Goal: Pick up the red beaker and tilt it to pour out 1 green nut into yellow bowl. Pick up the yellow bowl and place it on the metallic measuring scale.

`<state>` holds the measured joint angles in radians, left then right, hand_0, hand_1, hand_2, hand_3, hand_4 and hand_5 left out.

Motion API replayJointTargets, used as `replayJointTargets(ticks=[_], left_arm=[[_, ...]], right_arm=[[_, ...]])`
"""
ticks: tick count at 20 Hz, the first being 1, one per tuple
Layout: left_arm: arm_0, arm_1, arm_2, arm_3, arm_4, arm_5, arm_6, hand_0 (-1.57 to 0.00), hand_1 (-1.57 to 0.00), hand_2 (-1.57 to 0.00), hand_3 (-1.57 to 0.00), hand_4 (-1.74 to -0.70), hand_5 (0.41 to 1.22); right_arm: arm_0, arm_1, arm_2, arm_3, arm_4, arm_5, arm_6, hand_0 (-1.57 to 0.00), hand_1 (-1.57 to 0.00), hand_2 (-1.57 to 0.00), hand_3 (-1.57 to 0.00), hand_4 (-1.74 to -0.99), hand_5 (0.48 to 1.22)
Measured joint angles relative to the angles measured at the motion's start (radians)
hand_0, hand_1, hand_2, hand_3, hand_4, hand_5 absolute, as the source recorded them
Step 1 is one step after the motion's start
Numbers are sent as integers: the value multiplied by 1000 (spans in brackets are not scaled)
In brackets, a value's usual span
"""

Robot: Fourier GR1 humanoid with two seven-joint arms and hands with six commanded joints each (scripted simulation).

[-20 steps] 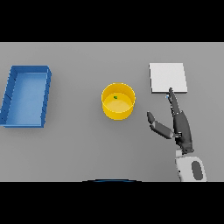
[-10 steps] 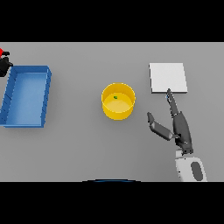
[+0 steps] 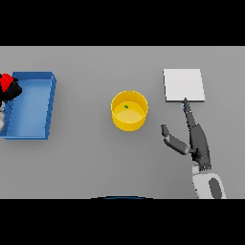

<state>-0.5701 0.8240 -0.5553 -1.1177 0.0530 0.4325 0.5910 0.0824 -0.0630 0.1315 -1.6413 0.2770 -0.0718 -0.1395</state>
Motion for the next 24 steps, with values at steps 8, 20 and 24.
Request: replayJointTargets(ticks=[8,20,24], left_arm=[[15,66,-16,-84,120,-242,-13,-305,-247,-251,-236,-831,688],[6,37,20,-62,137,-197,-98,-20,-16,-16,-15,-779,693],[-1,25,14,-44,135,-202,-98,-8,-6,-6,-6,-792,709]], right_arm=[[32,2,8,-31,-5,8,-3,1,1,1,1,-1189,666],[-58,-54,63,-18,84,57,44,1,1,1,1,-1202,709],[-181,-137,104,19,148,143,90,1,1,1,1,-1268,691]])
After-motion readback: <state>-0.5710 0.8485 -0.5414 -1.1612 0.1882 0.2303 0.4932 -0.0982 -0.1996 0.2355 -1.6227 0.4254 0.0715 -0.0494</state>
